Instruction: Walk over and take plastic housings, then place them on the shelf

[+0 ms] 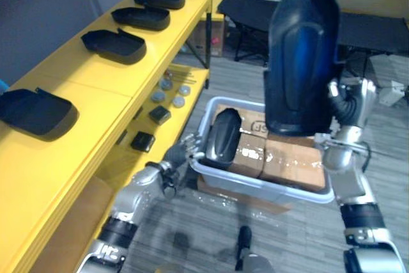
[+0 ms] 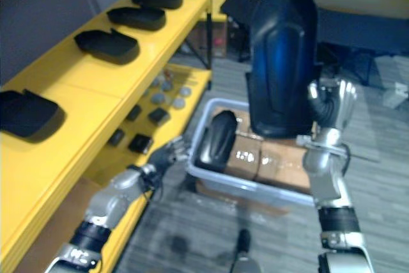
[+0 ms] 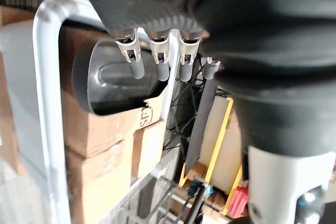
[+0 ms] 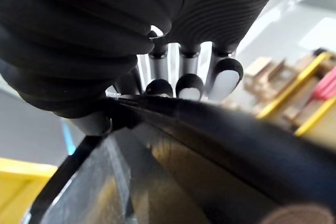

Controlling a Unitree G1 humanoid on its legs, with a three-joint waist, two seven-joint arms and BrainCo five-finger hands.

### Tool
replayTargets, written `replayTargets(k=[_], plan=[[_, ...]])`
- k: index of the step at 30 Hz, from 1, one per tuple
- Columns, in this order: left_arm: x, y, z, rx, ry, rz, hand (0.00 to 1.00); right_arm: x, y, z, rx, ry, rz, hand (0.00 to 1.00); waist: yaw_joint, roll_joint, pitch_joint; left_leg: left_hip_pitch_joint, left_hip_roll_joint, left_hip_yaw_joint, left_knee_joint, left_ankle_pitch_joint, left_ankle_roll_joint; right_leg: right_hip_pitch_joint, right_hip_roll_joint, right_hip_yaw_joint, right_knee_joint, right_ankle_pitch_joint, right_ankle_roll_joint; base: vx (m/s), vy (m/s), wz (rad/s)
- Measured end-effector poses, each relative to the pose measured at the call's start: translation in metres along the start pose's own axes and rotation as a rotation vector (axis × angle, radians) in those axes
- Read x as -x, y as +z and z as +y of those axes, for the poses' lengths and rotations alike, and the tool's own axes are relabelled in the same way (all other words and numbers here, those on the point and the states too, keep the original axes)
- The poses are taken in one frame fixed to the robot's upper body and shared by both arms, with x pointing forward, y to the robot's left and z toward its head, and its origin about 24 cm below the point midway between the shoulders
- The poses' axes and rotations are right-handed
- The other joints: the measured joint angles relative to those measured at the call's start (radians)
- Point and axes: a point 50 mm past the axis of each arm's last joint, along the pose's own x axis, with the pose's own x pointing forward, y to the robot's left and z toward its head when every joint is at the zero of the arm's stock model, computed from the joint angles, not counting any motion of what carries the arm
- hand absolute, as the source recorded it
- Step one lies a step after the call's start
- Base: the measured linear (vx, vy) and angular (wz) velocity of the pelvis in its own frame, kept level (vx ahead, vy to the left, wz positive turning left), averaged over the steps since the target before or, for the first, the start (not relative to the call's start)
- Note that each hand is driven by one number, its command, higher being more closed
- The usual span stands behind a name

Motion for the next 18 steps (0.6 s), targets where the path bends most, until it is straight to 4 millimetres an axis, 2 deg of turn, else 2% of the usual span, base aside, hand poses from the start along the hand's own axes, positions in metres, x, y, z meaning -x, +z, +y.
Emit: replayTargets(k=[6,11,18], plan=[[-0.008,-0.015,-0.006,0.036,0.066,0.028,0.00,0.009,0.008,0.018,-0.026,0.095,-0.016,1.00,-0.002,-0.001,-0.002,0.019,-0.002,0.003,-0.012,0.001,0.000,0.013,0.000,0.001,0.008,0.006,0.002,0.03,0.012,0.00],[-0.013,-0.016,-0.010,0.029,0.120,-0.038,0.00,0.030,0.009,0.043,-0.068,0.194,0.031,1.00,0.002,-0.005,-0.033,0.017,-0.006,-0.001,-0.010,0.001,0.001,0.016,-0.006,0.001,0.000,0.006,0.003,-0.01,-0.001,0.00],[-0.015,-0.010,-0.018,0.022,0.137,-0.121,0.00,0.044,0.010,0.058,-0.085,0.262,0.067,1.00,0.006,-0.006,-0.035,0.014,-0.005,-0.001,0.003,0.001,0.000,0.016,-0.005,0.001,0.000,-0.010,-0.006,-0.03,-0.016,-0.01]])
